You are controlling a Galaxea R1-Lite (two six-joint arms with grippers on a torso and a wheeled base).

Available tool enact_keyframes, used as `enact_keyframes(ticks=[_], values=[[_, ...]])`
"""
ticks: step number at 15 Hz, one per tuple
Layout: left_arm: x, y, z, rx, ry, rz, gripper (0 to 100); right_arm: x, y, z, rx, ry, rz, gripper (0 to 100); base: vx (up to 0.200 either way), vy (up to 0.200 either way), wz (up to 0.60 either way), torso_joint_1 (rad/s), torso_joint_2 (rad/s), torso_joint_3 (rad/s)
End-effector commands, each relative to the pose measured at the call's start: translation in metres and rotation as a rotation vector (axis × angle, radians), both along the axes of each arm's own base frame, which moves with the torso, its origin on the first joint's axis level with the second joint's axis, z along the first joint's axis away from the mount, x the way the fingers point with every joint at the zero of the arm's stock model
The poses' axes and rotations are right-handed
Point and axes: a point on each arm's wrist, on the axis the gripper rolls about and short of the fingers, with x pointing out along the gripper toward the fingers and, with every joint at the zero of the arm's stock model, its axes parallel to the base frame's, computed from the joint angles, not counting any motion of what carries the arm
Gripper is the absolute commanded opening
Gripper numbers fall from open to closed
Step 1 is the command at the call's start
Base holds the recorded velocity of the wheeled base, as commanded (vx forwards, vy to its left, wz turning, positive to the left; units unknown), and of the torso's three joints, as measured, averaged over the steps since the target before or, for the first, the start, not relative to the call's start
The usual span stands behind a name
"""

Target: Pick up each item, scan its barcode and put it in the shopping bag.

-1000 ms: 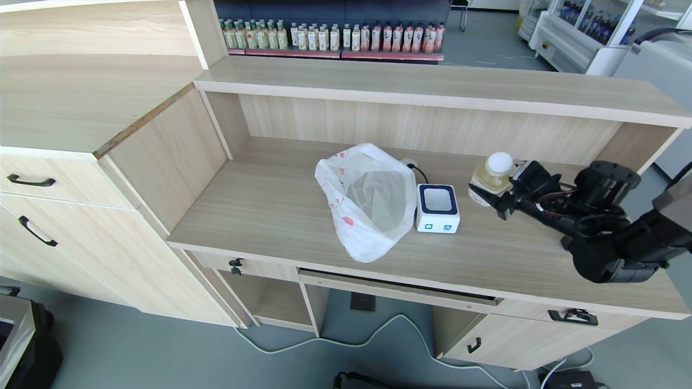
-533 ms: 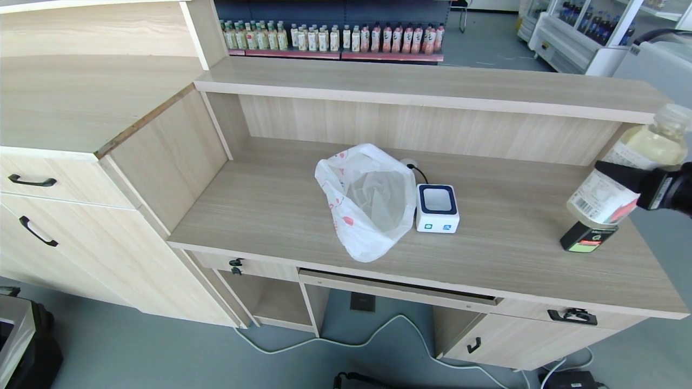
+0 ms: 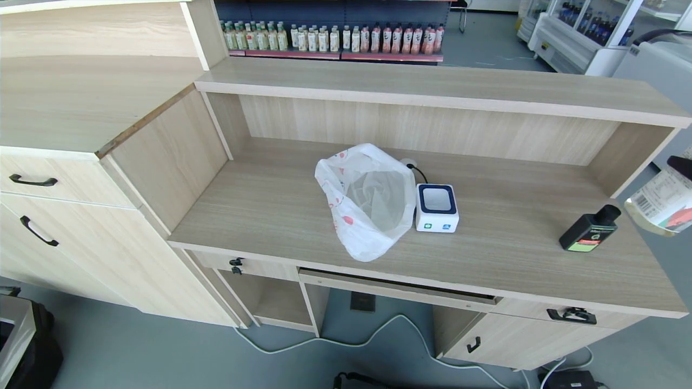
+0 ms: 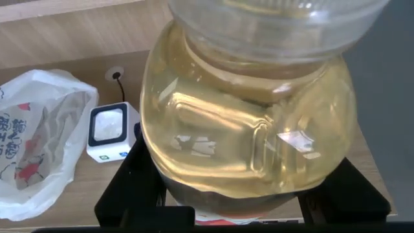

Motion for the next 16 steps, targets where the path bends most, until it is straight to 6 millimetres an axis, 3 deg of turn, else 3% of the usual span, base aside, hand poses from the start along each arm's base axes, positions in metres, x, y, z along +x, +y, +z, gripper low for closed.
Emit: enact_keyframes(ticks=[1, 4, 9, 11, 13, 16], values=[[0.0, 0.0, 0.0, -0.001, 0.0, 0.0, 100, 0.009, -0.003, -0.005, 0.008, 0.023, 0.0, 0, 0.0, 0.0, 0.0, 0.0, 0.0, 0.0], [0.0, 0.0, 0.0, 0.007, -0.001, -0.002, 100, 0.008, -0.003, -0.007, 0.01, 0.029, -0.002, 0, 0.0, 0.0, 0.0, 0.0, 0.0, 0.0], [0.0, 0.0, 0.0, 0.005, 0.0, 0.002, 100, 0.009, -0.002, -0.005, 0.029, 0.019, 0.004, 0, 0.0, 0.2, 0.0, 0.006, 0.0, 0.004], [0.0, 0.0, 0.0, -0.002, 0.0, -0.001, 100, 0.014, 0.008, 0.001, 0.065, -0.002, 0.061, 0, 0.0, 0.0, 0.0, 0.0, 0.0, 0.0], [0.0, 0.0, 0.0, -0.002, 0.0, 0.0, 100, 0.031, 0.029, 0.005, 0.068, -0.005, 0.174, 0, 0.0, 0.0, 0.0, 0.0, 0.0, 0.0], [0.0, 0.0, 0.0, -0.002, -0.001, 0.0, 100, 0.071, 0.063, 0.015, 0.031, -0.017, 0.317, 0, 0.0, 0.0, 0.0, 0.0, 0.0, 0.0]])
